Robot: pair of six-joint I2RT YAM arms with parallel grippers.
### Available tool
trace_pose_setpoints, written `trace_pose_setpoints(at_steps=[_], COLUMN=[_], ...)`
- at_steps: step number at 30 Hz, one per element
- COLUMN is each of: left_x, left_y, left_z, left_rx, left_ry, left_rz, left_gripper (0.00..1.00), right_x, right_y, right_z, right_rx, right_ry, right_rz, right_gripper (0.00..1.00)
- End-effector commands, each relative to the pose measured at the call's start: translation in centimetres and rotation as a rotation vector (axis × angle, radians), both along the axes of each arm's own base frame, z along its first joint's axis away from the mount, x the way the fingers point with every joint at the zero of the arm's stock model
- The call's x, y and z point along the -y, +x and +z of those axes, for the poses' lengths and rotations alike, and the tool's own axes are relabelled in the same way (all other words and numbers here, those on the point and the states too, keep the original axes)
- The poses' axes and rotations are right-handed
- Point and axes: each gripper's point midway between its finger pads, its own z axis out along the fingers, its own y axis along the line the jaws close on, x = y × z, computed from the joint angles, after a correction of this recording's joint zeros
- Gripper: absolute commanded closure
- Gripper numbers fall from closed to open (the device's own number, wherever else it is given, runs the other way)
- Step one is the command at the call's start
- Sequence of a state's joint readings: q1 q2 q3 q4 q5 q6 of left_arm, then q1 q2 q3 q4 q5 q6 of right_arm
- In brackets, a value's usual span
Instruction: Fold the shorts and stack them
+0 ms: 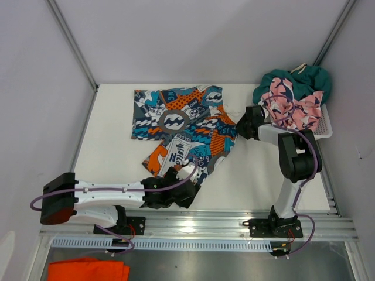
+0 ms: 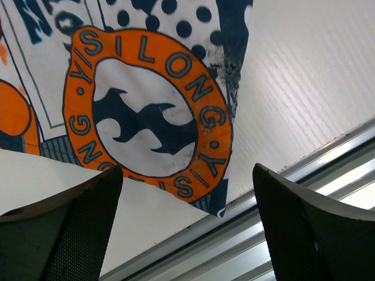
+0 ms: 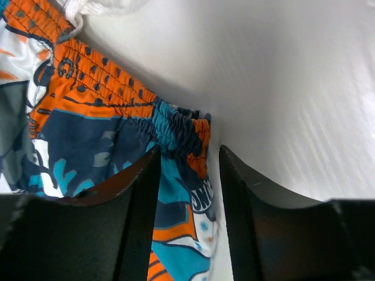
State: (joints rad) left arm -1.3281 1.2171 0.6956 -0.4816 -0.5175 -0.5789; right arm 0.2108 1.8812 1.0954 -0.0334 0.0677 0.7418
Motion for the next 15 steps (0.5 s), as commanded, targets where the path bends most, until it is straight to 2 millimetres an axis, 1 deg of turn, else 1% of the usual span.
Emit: trace_pose_setpoints(at_steps=[1, 3, 4, 5, 6, 9, 10, 14, 15], left_x=[1.7, 1.8, 1.9, 2.0, 2.2, 2.0, 1.9, 2.4, 2.7], left_y=[-0.6, -1.2, -1.4, -1.7, -2.2, -2.6, -2.8, -3.2, -3.2], left_z=[0.5, -0.1, -0.2, -0.4, -0.7, -1.1, -1.4, -1.6, -1.4], left_rx=[-0.014, -0.028, -0.035, -0.046, -0.063, -0.078, -0.085, -0.097, -0.097], left_ry=[-0.014, 0.008, 0.012, 0.012, 0.015, 0.034, 0.042, 0.049, 0.046], left_rz=[-0.029, -0.047, -0.056, -0.067, -0.077, -0.071, -0.076, -0.099, -0.106], left_gripper=[0.07, 0.08, 0.08, 0.11, 0.12, 0.12, 0.12, 0.21, 0.22], right_x=[-1.1, -1.4, -1.3, -1.1, -1.1, -0.8, -0.8, -1.0, -0.9], right_y=[2.0, 2.1, 2.1, 2.0, 2.0, 2.1, 2.1, 2.3, 2.3], right_z=[0.4, 0.4, 0.5, 0.5, 0.8, 1.1, 1.2, 1.8, 1.8], right_rx=[0.05, 0.052, 0.057, 0.054, 0.062, 0.065, 0.065, 0.073, 0.071], right_ry=[0.052, 0.056, 0.057, 0.053, 0.052, 0.038, 0.036, 0.033, 0.027], right_rz=[0.006, 0.012, 0.009, 0.006, 0.007, 0.01, 0.012, 0.028, 0.028], right_gripper=[0.55, 0.63, 0.8, 0.85, 0.89, 0.93, 0.97, 1.0, 1.0])
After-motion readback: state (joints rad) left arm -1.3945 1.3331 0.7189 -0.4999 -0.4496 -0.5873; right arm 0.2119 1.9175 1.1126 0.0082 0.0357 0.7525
